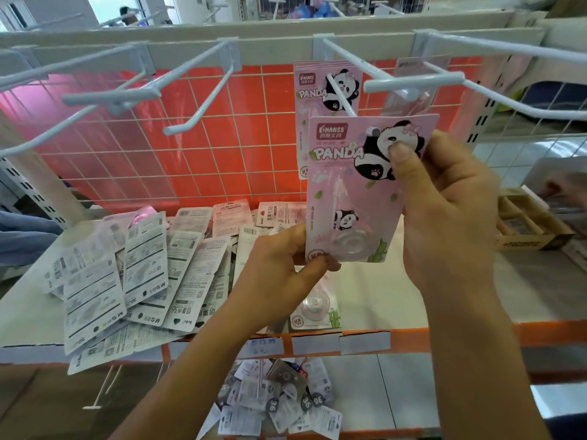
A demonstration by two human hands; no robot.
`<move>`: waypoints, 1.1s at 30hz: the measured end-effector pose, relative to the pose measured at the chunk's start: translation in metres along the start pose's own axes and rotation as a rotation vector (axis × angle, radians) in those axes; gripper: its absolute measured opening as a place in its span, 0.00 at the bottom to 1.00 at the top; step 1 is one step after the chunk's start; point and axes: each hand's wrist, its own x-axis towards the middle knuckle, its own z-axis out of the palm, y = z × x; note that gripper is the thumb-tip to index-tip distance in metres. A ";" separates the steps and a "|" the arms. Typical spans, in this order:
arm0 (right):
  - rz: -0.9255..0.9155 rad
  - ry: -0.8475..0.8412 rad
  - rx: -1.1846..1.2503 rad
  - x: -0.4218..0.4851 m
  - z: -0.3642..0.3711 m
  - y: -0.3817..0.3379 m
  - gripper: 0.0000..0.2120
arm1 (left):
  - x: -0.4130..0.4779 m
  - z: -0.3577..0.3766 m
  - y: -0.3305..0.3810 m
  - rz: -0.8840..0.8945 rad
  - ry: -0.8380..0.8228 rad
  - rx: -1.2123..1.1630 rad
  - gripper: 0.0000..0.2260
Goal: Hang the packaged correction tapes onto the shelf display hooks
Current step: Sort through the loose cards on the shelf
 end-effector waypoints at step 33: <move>0.061 0.083 -0.328 0.130 0.047 0.098 0.14 | 0.136 -0.012 -0.046 -0.263 0.011 0.272 0.09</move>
